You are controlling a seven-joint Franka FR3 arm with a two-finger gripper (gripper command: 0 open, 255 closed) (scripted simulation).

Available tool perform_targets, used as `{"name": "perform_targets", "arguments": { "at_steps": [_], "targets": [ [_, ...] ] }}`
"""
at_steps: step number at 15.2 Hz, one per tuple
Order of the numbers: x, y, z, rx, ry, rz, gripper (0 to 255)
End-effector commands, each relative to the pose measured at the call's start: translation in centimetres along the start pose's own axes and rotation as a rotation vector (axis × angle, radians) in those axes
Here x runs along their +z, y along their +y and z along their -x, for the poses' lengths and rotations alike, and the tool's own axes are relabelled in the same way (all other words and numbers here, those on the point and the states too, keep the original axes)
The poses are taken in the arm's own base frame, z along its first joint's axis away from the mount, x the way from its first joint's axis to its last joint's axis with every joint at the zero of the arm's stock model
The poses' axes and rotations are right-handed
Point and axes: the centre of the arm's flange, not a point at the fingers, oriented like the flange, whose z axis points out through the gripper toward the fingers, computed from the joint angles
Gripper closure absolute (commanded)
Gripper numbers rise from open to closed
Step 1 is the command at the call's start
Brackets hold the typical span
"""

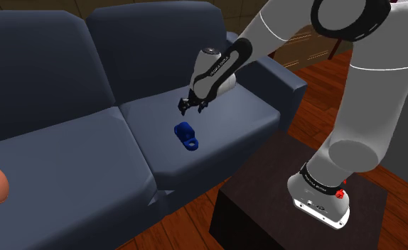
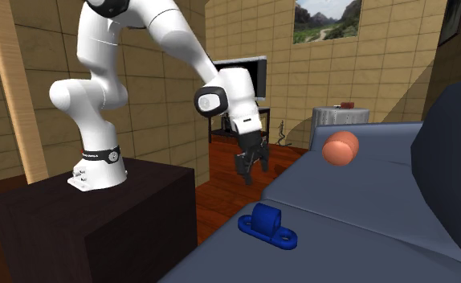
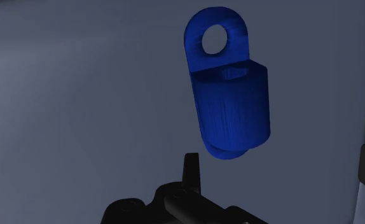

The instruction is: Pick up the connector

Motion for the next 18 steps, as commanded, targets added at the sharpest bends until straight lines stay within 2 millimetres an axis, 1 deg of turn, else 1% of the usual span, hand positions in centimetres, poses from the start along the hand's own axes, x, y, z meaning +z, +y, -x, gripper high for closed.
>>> {"name": "perform_targets", "arguments": {
  "at_steps": [1, 6, 7, 14, 16, 17, 18],
  "targets": [
    [2.3, -0.2, -1.2, 0.016, 0.007, -0.002, 0],
    [8.1, -0.7, -4.0, 0.054, 0.023, -0.008, 0],
    [9.0, -0.7, -4.5, 0.06, 0.025, -0.009, 0],
    [12.6, -0.2, -3.9, 0.06, 0.025, -0.009, 0],
    [12.9, -0.1, -3.8, 0.06, 0.025, -0.009, 0],
    [13.0, -0.1, -3.8, 0.06, 0.025, -0.009, 255],
    [13.0, -0.1, -3.9, 0.06, 0.025, -0.009, 255]
  ]
}}
